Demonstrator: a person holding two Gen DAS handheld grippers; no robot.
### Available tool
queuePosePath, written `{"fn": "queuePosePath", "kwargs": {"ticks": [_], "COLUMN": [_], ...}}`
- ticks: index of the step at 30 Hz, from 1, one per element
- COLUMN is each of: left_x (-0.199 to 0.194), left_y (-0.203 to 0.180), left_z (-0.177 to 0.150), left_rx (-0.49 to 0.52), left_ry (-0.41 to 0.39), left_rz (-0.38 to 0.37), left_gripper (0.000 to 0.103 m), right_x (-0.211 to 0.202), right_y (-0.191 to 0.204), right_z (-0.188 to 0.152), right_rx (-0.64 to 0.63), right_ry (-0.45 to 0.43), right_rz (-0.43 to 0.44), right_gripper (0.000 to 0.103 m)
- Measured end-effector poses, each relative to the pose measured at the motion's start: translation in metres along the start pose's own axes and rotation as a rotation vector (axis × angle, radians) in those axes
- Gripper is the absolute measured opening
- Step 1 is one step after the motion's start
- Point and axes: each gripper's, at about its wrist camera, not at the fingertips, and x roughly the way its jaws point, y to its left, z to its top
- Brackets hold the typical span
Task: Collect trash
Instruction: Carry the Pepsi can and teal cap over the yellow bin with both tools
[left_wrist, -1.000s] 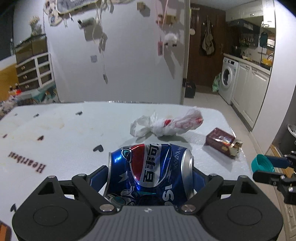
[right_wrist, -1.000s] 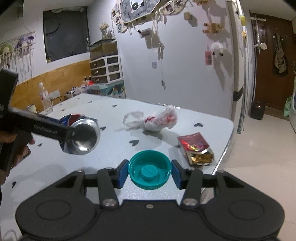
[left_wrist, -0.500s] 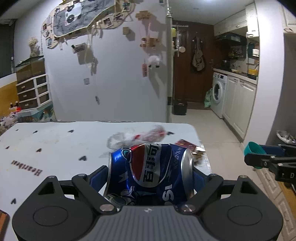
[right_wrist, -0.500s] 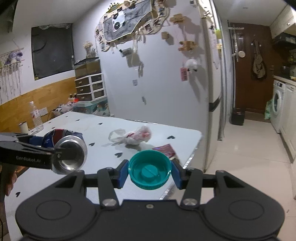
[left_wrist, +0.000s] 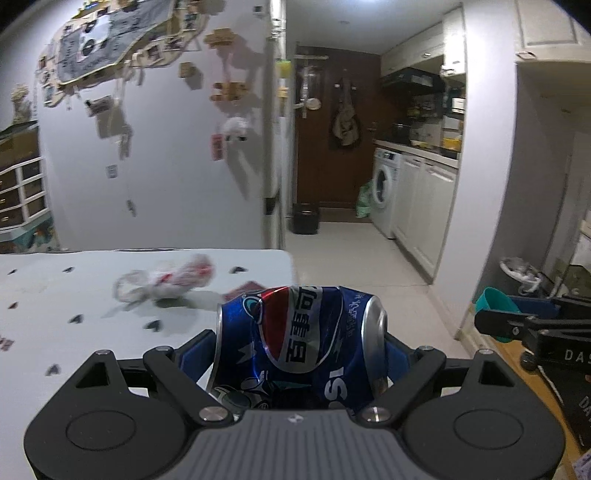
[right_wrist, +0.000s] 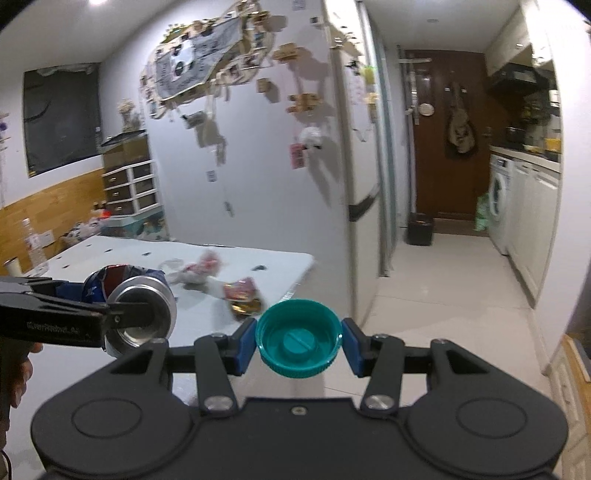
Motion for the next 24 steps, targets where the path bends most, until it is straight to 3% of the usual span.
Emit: {"fn": "queuePosePath", "kwargs": {"ticks": [11, 24], "left_x": [0.039, 0.131], "left_y": [-0.073, -0.132], "left_z": [-0.015, -0.061], "left_rx": [0.022, 0.001], "left_ry": [0.046, 0.222], "left_rz": [-0.104, -0.191], "left_gripper": [0.090, 0.090], "right_x": [-0.015, 0.018], "right_y": [-0.059, -0.128], "right_z": [-0.034, -0.100], "right_rx": [0.068, 0.180], "right_ry": [0.034, 0.161], "right_rz": [-0.121, -0.233], "right_gripper": [0.050, 0.050]}}
